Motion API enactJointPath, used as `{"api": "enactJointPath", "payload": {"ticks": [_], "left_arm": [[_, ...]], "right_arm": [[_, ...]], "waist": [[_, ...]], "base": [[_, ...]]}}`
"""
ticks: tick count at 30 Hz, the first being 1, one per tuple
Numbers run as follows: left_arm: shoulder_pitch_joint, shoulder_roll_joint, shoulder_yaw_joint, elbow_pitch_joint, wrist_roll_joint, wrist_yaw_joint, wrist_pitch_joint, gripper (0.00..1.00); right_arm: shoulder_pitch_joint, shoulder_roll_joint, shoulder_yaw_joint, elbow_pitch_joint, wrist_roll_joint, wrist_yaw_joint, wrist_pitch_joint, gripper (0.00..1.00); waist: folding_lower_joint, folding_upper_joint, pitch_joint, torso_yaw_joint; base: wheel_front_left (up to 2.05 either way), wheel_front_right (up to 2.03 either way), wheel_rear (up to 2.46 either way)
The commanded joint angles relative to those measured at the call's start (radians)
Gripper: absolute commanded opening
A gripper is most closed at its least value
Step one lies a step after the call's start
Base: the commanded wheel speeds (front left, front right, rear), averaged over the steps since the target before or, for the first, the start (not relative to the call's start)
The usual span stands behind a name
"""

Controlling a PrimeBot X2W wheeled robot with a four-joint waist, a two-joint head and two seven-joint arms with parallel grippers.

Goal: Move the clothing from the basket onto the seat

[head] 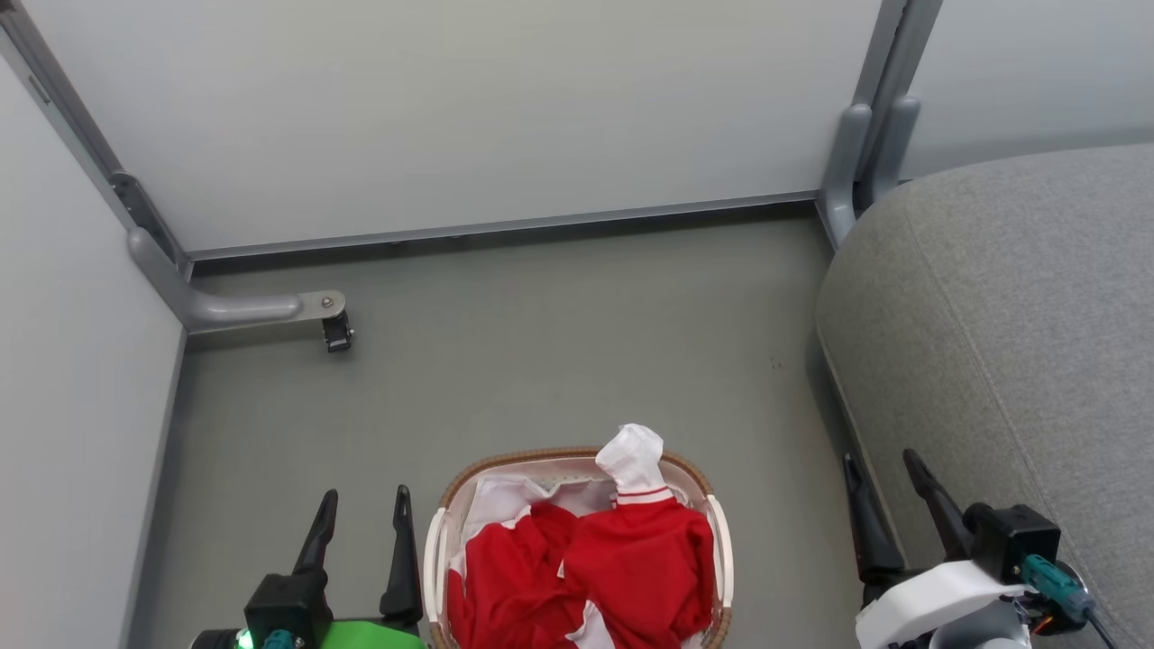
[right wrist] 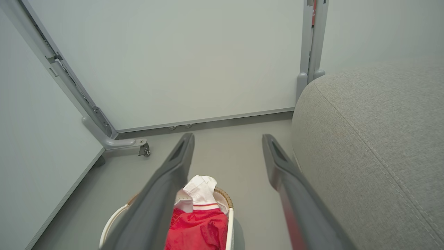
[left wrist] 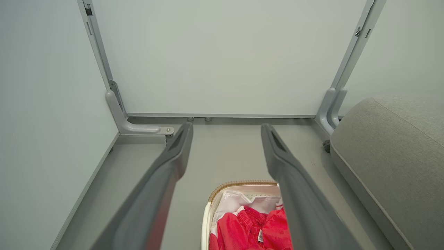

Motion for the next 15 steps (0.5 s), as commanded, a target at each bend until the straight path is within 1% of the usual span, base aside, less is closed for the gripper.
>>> {"api": "enactJointPath", "payload": {"ticks": [1,15], "left_arm": [[0.008,0.007,0.002,0.003,0.009,0.004,-0.004,1.00],[0.004,0.007,0.001,0.006,0.012,0.009,-0.004,1.00]], "right_arm": [[0.008,-0.006,-0.004,-0.004,-0.003,0.000,-0.005,1.00],[0.008,-0.006,-0.005,-0.004,0.001,0.000,-0.005,1.00]], "waist": [[0.0000,0.0000,0.000,0.000],[0.0000,0.0000,0.004,0.000]], "base": [[0.00,0.00,0.00],[0.00,0.00,0.00]]}}
